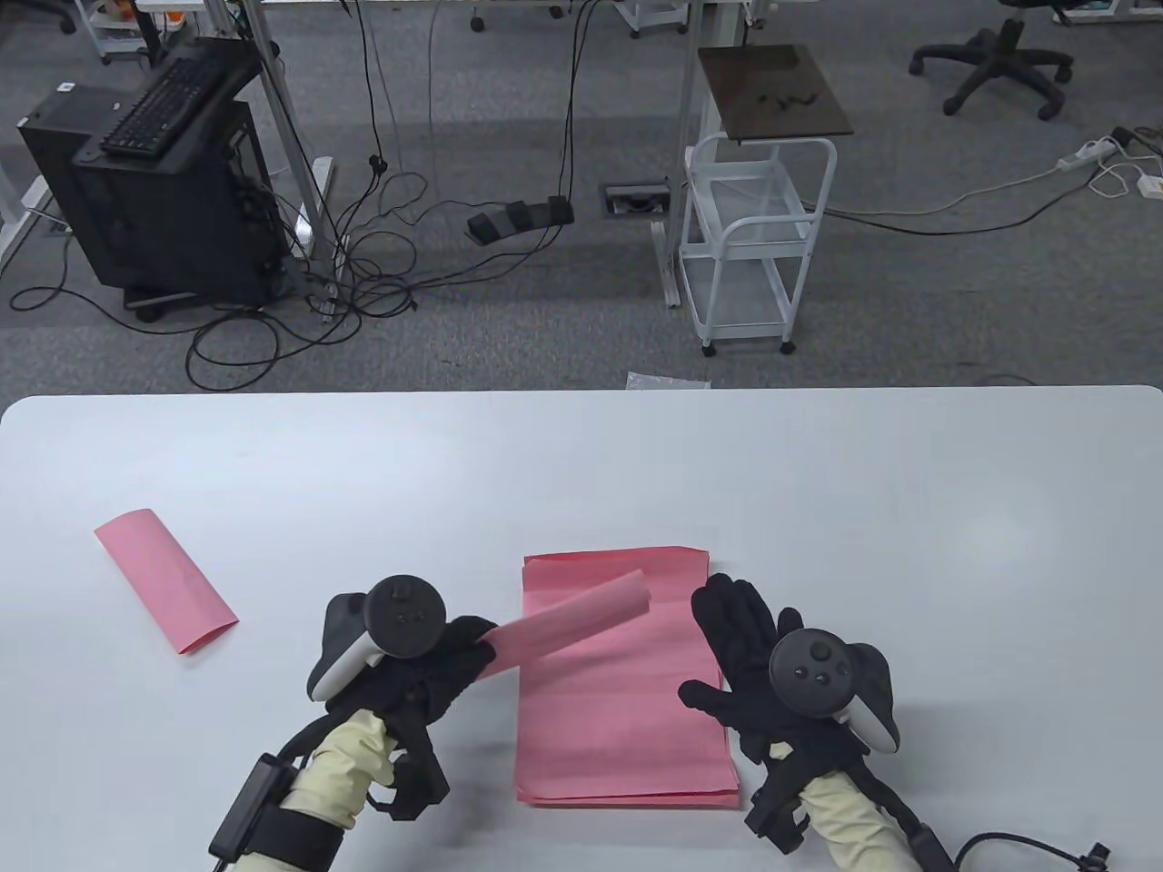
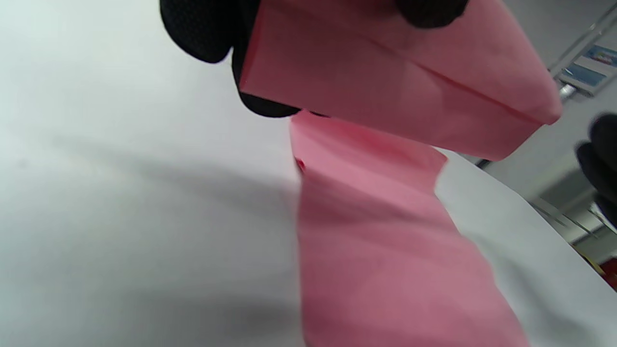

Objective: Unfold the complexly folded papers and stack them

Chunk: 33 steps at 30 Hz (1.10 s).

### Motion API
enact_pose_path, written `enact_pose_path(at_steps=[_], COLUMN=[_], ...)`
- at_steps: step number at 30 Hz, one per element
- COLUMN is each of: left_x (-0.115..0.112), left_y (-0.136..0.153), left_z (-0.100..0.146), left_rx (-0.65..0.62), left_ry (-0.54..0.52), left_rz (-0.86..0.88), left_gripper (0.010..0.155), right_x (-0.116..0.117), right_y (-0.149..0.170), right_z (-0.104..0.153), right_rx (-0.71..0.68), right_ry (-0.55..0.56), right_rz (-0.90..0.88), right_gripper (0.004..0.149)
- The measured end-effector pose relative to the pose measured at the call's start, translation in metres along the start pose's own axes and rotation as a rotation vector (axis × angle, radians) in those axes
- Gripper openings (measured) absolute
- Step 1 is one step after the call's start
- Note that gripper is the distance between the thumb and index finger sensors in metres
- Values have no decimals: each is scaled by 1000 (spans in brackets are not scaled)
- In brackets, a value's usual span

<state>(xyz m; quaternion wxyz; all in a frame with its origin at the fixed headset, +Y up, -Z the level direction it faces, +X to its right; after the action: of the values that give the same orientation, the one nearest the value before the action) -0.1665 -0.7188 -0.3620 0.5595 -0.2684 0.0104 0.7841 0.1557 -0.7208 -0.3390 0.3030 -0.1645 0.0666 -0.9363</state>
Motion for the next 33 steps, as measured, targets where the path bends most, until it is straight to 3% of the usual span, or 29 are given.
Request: enact_pose_path(at_steps=[4,12,15,18,21,25,31,33], left_x=[-16,-25,-26,-27,-27,-26,-10,-12], left_y=[-19,-31,-32,-32,-33,-24,36,41], left_z=[-4,-15,-17,-18,-19,-16,1,6], left_rx=[-91,-165,-172,-170,-177,-185,-4,-24], left_ry=[95,213,232,239,232,207,-15,-1], left_rz=[55,183,212,215,238,316,383,443], left_gripper=[45,44,44,44,44,52,63,66], right_x=[-1,-11,-9,-12,-18,-22,-35,-37], right_y=[-4,0,4,2,2,5,18,18], right_z=[-2,-1,-2,0,1,2,5,5], right_rx=[-81,-239,-249,-277,-303,-289,-230,-223], right_ry=[-8,42,-12,58,161,192,277,308], right_rz=[22,-135,-220,-221,-297,-392,-402,-401], right_gripper=[88,67,70,61,46,41,40,40])
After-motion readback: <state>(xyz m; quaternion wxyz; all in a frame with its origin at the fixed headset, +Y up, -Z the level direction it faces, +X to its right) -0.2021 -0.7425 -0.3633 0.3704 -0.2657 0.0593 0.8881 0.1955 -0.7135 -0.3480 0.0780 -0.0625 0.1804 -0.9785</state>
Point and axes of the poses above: the tracker on the back of each hand, its own y axis roughly to the little-finger side, its own z axis roughly from the fingertips to the wrist, x = y × z, the point moved 4 cm from there along -z, roughly from the wrist to the fingertips, and after that the axes turned 14 degrees about -z, right-handed, at the moved point
